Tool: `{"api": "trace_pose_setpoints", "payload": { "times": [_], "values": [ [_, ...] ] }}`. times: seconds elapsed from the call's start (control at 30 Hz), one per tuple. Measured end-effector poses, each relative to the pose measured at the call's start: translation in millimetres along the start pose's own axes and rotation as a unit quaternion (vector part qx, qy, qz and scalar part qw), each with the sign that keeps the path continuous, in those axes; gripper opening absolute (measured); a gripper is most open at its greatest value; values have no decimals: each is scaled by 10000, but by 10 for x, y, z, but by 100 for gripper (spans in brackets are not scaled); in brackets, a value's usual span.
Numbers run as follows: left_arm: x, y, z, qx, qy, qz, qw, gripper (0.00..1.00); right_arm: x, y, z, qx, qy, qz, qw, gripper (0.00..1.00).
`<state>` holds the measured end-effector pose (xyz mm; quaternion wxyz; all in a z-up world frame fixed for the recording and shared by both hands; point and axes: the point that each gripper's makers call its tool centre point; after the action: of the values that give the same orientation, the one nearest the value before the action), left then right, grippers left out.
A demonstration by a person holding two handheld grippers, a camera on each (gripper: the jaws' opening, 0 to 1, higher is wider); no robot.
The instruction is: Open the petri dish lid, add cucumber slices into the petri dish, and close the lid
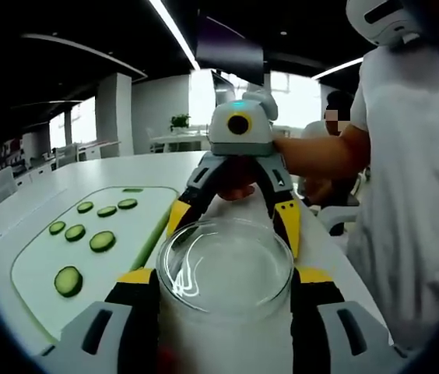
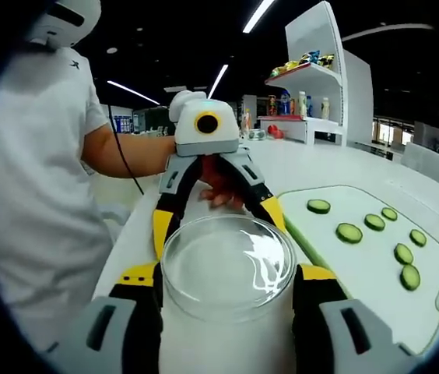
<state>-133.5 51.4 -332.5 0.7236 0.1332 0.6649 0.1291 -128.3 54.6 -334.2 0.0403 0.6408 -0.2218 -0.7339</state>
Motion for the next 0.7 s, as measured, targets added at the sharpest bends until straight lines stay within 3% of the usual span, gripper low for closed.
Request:
{"api": "trace_pose_setpoints", "payload": {
  "times": [0.7],
  "values": [
    [2,6,-2,14,-31,-23,10000,66,3,10,-15,-45,-4,-137,9999,66]
  ]
}}
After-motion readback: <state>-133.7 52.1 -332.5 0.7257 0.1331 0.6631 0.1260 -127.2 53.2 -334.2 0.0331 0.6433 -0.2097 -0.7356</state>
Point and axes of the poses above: the point that each gripper's makers call its tool centre point, and the gripper's own axes: y roughly backward along the fingers, z roughly to its left, x roughly out of its underside, and after that the axes turned 5 degrees about -y, right-handed
